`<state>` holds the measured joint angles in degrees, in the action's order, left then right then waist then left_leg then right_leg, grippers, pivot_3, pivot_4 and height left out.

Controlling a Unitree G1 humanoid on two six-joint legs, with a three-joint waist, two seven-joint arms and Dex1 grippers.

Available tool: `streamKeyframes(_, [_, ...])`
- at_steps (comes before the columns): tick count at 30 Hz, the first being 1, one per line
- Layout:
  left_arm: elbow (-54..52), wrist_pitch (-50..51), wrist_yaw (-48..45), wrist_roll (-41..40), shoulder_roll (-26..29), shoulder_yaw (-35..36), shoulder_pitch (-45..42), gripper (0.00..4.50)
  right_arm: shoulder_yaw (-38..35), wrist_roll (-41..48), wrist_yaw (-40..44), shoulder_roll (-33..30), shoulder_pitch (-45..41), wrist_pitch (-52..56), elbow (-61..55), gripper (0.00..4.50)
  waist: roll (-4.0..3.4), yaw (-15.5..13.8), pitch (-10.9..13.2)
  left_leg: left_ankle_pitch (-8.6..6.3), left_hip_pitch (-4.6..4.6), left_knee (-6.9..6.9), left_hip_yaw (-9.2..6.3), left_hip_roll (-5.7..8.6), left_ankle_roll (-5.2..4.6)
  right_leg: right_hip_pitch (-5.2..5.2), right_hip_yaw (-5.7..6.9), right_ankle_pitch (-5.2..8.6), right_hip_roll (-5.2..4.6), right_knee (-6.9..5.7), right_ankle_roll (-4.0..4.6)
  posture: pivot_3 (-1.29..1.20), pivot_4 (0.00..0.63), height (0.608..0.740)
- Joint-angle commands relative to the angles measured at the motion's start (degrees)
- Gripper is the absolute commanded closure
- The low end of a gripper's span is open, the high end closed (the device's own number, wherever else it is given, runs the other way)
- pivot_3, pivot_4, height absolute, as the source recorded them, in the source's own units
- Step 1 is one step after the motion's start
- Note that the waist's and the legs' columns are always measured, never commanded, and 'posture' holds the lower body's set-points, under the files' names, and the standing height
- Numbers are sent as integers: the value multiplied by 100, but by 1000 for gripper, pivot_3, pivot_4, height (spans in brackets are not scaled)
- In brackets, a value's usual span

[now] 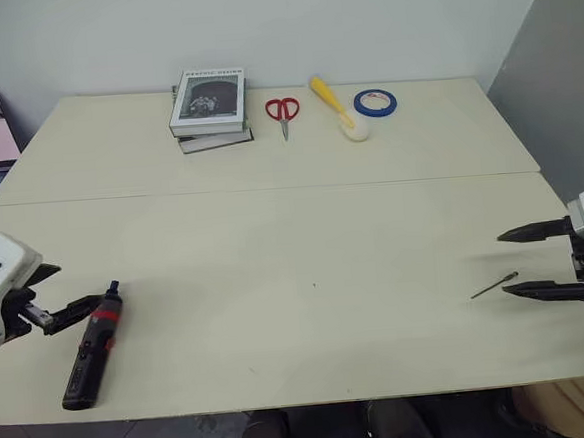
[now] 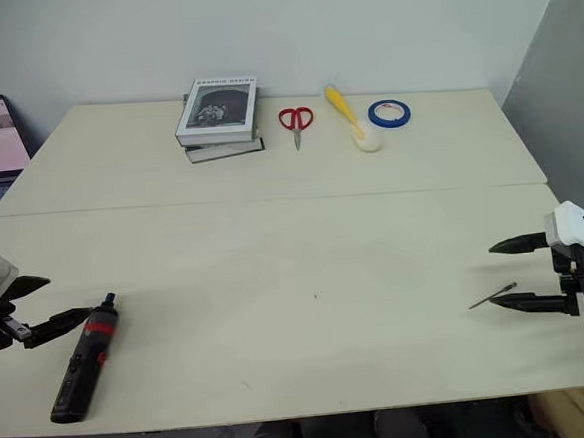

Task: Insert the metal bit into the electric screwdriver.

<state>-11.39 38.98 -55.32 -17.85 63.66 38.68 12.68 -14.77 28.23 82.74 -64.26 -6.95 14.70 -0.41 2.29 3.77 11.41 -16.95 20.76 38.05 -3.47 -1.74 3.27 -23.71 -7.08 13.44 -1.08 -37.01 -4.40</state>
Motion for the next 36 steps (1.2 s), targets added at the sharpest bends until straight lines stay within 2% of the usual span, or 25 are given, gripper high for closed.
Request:
streamKeyframes(1, [-380,475,371,56,-27,36,-106,32,48,137,-169,163,-242,102,-368,0,-1,2,0,0,0,1,1,0,0,0,-1,-1,0,0,-1,0,150,740])
streamKeyframes(4, [-723,945,601,-16,-94,-93,-156,32,145,240,-226,279,-414,300,-566,0,-1,0,0,0,1,3,0,0,0,1,-1,-1,0,0,-1,0,150,740])
streamKeyframes(7, [-1075,1923,1073,-157,-291,-209,-417,32,299,421,-250,389,-746,564,-770,0,-1,2,1,0,1,3,-2,0,0,3,0,-14,0,0,-24,0,150,740])
streamKeyframes(12, [-1154,2982,1650,-174,-532,-475,-800,32,843,564,-337,635,-1546,1053,-1078,0,0,28,0,0,0,4,-11,0,0,3,5,-19,1,-4,-29,0,150,740])
streamKeyframes(16, [-910,3257,1703,-172,-330,-941,-947,32,1361,586,-164,879,-2364,1324,-1107,0,0,68,0,0,2,4,-16,0,0,3,10,-21,1,-3,-26,0,150,740])
streamKeyframes(22, [-165,3894,1784,-337,-288,-1489,-1855,32,2144,174,375,1155,-3312,1152,-713,0,0,69,0,0,6,2,-33,0,1,3,26,-23,1,0,-21,0,150,740])
streamKeyframes(30, [512,4747,2030,-433,-388,-2028,-2875,32,2636,-99,919,1580,-3983,665,-179,0,0,85,0,0,14,-1,-43,1,1,1,35,-39,0,0,8,0,150,740])
streamKeyframes(36, [877,4935,2013,-483,-210,-2266,-3096,32,2808,21,975,1749,-4287,422,69,0,-1,91,1,1,18,-3,-60,2,2,1,50,-40,0,-2,11,0,150,740])
